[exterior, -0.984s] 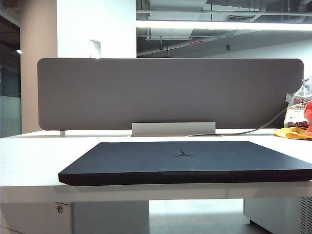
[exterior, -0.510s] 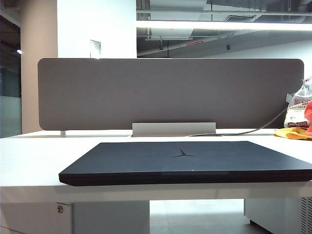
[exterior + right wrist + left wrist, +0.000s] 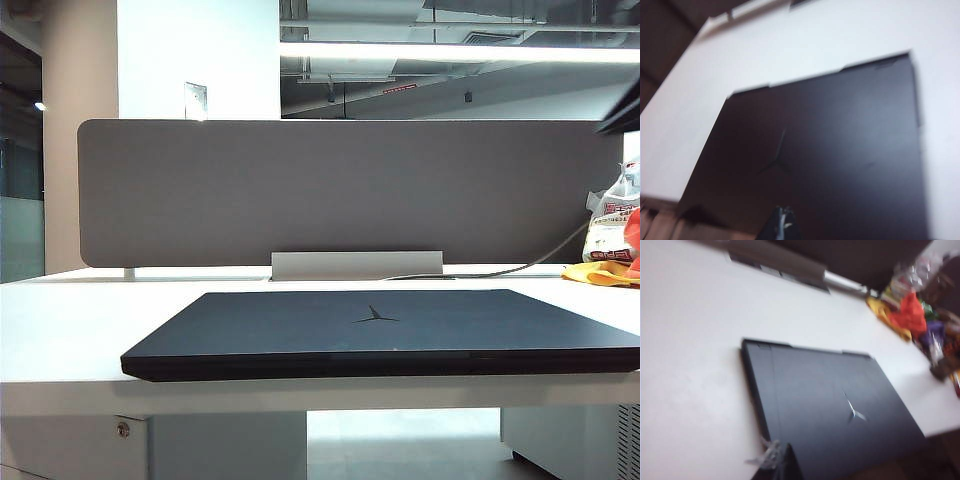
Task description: Open the lid of the laptop and use the keypad to enter the password "123".
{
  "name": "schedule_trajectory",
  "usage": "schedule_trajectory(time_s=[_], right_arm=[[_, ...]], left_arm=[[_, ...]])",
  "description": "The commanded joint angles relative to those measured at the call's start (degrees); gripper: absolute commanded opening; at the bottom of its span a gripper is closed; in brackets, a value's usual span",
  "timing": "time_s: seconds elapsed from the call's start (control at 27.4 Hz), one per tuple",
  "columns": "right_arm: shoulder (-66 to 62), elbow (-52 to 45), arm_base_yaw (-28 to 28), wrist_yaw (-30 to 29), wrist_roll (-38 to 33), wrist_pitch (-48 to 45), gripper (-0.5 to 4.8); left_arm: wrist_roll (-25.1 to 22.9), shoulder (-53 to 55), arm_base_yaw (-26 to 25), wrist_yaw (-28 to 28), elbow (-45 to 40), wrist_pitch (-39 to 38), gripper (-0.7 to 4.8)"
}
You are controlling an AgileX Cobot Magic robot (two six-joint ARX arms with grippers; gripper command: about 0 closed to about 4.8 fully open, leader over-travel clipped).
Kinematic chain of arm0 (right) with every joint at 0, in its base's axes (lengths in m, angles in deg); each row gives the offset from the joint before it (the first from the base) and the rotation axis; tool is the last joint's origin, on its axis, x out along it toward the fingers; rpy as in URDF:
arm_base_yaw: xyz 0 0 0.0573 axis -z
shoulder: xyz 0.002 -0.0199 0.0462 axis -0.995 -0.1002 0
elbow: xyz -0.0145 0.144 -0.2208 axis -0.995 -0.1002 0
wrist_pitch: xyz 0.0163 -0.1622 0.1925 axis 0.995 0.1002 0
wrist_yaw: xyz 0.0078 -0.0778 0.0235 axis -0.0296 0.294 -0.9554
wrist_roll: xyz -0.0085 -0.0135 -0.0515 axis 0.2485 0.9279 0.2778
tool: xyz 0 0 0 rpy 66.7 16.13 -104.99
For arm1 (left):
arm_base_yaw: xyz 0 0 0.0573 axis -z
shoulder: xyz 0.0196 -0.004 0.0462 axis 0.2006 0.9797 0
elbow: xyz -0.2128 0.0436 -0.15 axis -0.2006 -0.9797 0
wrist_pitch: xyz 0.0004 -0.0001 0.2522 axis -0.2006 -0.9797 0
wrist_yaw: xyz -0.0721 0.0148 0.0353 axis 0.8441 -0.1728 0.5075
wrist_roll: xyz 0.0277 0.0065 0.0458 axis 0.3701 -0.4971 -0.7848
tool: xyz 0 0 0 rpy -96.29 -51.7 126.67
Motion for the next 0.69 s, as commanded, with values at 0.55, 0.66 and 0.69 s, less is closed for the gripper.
schedule_trajectory(time_s=[0.55, 0.66, 0.69], right_arm=[[-25.1, 2.3, -7.8, -10.5, -9.6, -7.9, 2.71], [-25.4, 2.2, -7.8, -12.7, -10.4, -7.7, 2.89], [-25.4, 2.2, -7.8, -13.6, -11.3, -7.6, 2.88]], left_arm=[[-9.1, 14.4, 25.0, -15.6, 20.1, -11.0, -0.05], [-10.3, 16.9, 28.5, -18.3, 21.6, -11.8, -0.05], [-10.3, 17.6, 29.4, -19.0, 21.8, -11.9, -0.05]])
